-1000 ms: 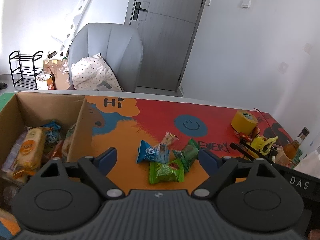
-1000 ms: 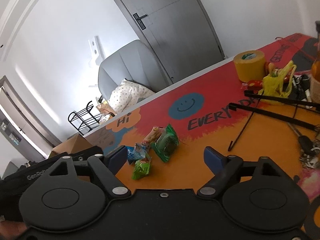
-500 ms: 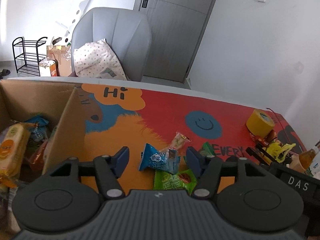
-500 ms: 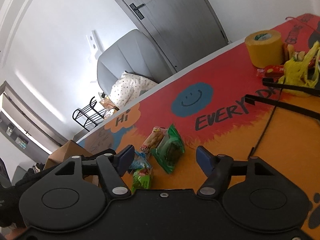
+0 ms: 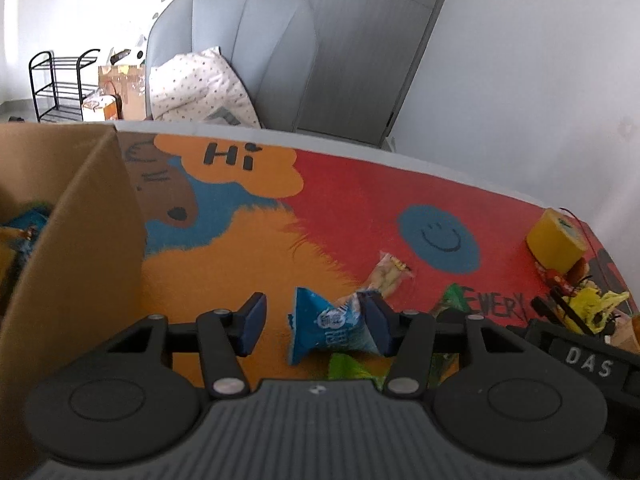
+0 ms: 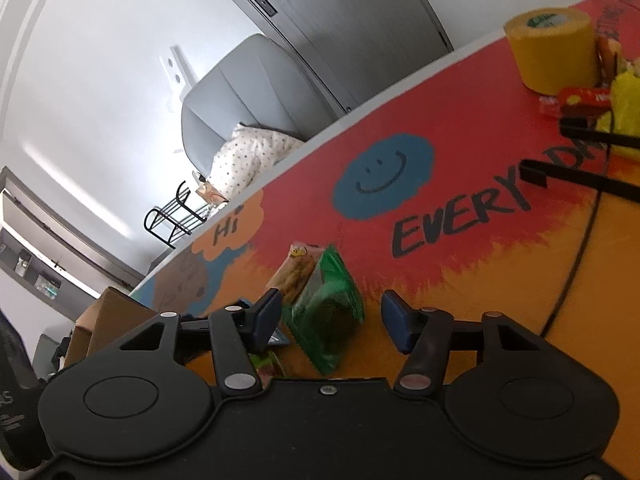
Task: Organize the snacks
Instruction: 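Grasp the blue packet with the left gripper while the right gripper grasps the green packet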
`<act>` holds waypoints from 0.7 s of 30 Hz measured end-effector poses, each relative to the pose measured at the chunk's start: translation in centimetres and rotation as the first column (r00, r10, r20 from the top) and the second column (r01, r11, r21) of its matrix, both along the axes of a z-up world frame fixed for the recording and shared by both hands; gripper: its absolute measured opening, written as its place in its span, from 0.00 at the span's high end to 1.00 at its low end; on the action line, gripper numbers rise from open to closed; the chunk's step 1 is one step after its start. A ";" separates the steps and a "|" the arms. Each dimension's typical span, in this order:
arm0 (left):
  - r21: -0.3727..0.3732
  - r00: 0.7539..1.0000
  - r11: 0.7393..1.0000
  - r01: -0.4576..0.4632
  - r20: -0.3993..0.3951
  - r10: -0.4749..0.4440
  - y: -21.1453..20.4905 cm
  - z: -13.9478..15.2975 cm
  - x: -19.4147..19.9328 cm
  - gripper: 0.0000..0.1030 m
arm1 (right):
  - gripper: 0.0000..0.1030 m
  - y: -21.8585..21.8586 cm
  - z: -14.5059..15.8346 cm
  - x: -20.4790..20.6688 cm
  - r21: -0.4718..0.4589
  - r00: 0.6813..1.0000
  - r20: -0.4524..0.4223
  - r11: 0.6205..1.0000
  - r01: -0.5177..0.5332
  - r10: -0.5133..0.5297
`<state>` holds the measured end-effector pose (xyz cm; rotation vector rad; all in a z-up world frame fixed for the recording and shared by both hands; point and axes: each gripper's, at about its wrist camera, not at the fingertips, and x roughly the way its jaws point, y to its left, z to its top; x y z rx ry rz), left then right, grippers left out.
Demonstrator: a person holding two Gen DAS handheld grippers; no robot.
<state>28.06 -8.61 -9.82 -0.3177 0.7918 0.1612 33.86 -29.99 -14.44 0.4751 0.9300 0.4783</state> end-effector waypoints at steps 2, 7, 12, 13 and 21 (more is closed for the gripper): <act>-0.012 1.000 1.000 0.005 0.001 -0.005 0.1 -0.3 0.2 0.48 | 0.44 0.1 0.0 0.2 0.005 1.000 0.000 1.000 -0.003 0.003; -0.028 1.000 0.999 0.019 0.003 -0.019 -0.1 -0.7 0.2 0.58 | 0.63 0.9 -0.1 0.1 0.001 1.000 -0.006 1.000 -0.019 0.019; -0.057 1.000 0.998 0.007 0.004 -0.006 0.3 -0.7 0.2 0.69 | 0.71 1.2 -0.2 -0.3 0.001 0.999 -0.019 1.000 -0.031 0.031; -0.061 1.000 0.998 0.005 0.001 -0.005 0.3 -0.6 0.1 0.70 | 0.71 1.1 -0.1 -0.5 -0.003 0.999 -0.021 1.000 -0.027 0.026; -0.061 1.000 0.998 0.008 0.023 -0.007 0.2 1.0 -1.5 0.76 | 0.73 0.5 1.1 -2.0 -0.008 1.000 -0.015 1.000 0.005 -0.005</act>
